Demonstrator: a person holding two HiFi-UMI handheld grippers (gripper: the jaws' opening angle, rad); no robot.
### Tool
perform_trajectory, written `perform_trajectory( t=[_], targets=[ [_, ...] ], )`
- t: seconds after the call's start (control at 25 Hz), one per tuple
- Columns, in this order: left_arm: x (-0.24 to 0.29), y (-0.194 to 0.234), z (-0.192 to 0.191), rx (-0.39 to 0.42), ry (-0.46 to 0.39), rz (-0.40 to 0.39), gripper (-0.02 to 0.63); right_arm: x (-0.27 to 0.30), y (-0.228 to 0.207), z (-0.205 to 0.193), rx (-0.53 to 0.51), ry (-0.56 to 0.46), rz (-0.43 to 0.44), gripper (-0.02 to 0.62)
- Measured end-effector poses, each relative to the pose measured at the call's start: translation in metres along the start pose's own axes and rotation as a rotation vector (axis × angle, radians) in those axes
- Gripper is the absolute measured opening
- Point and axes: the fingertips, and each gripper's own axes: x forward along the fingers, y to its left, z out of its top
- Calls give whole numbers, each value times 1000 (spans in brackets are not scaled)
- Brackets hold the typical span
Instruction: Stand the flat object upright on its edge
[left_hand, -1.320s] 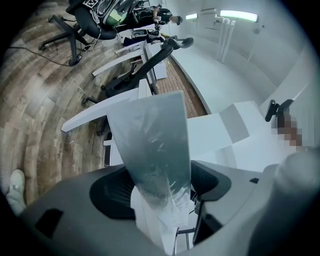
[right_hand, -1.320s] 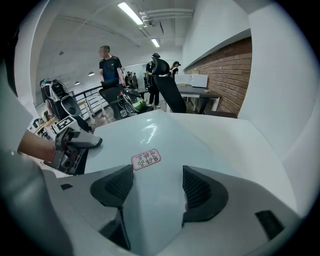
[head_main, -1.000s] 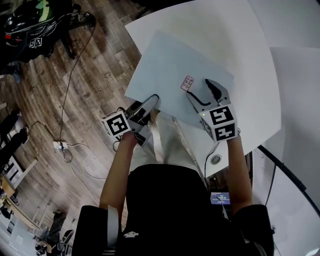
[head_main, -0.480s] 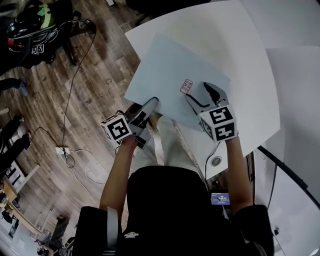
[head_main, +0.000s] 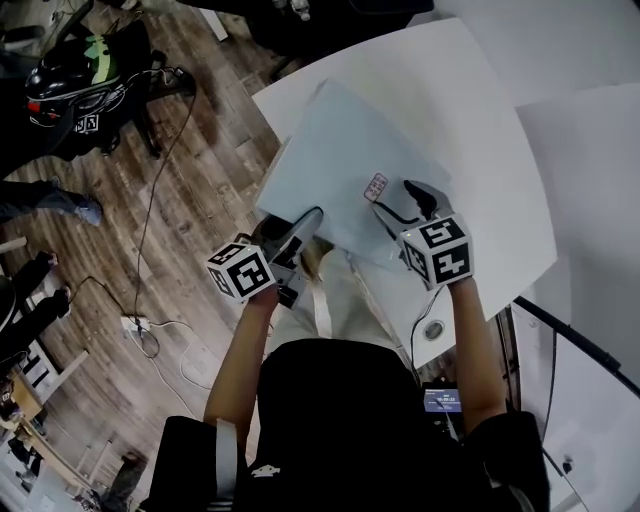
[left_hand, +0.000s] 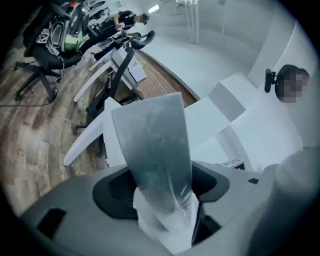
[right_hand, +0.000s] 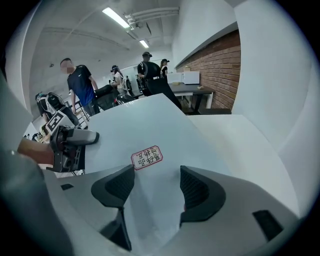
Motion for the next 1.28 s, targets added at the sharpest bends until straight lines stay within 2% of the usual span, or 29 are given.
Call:
perform_trajectory(
  t=[0.48, 0.88, 1.28],
  targets=[
    [6, -55, 18, 245, 52, -2, 324, -31, -4, 5, 62, -11, -24, 313],
    [17, -101, 15, 469, 95, -24, 324, -59, -4, 0, 71, -33, -78, 229],
    [28, -149, -3, 687, 152, -83, 324, -88, -9, -19, 111, -36, -105, 194]
  ],
)
